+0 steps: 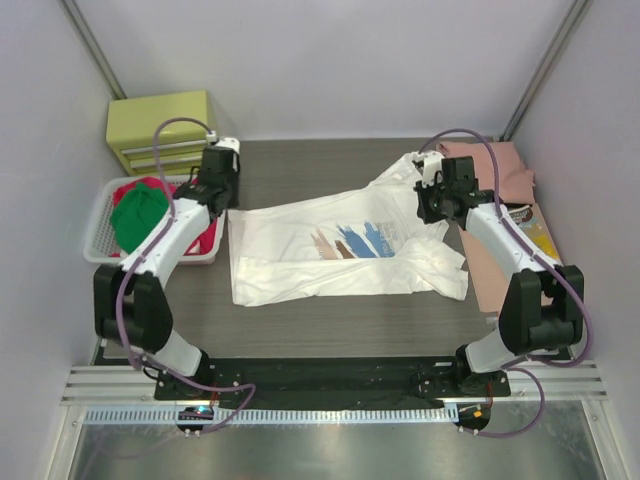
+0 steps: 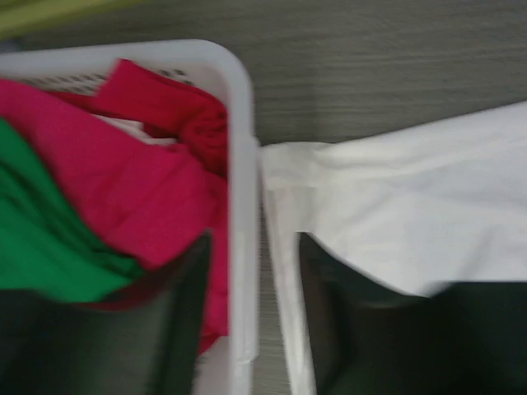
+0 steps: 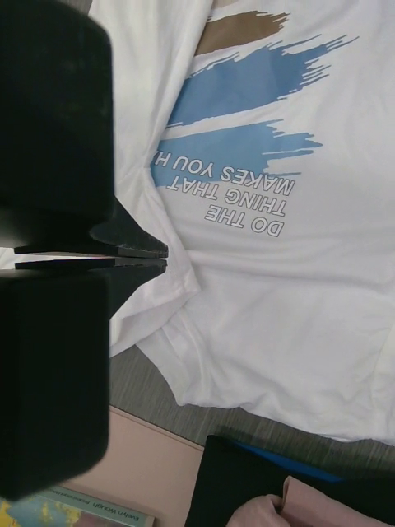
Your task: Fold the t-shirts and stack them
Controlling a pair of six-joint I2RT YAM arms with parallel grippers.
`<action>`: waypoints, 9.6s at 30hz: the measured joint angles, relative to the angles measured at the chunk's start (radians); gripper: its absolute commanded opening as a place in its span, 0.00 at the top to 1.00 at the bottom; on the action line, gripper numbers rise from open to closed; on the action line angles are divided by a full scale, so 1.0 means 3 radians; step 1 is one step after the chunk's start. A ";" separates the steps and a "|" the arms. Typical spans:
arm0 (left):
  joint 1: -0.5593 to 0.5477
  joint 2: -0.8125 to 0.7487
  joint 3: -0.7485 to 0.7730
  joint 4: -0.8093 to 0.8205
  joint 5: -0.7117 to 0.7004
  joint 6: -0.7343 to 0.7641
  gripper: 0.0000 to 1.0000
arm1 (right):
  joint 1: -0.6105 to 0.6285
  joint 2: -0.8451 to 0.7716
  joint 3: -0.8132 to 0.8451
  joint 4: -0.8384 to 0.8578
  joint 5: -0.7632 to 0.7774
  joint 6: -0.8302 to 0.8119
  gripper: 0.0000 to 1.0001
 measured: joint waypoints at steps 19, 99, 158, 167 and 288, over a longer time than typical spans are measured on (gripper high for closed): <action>0.0965 0.0238 0.0294 -0.0328 -0.0084 -0.0148 1.00 | 0.0000 -0.0474 -0.0507 0.0256 0.0004 0.0155 0.99; -0.0093 0.1005 0.1410 -0.0918 0.1031 0.0299 0.28 | -0.0014 0.1554 0.2368 -0.0512 -0.0122 0.0327 0.21; -0.0125 0.1420 0.0952 -0.0614 -0.0154 0.0117 0.30 | -0.0014 0.2726 0.2785 -0.0546 0.0017 0.0413 0.99; -0.0136 0.1488 0.0983 -0.0431 -0.0467 0.0159 1.00 | -0.0014 0.2726 0.2726 -0.0520 -0.0005 0.0388 0.99; -0.0516 0.0650 0.0482 -0.0989 -0.0379 0.0043 1.00 | -0.0032 0.0504 0.0739 -0.0548 -0.0266 -0.0130 0.99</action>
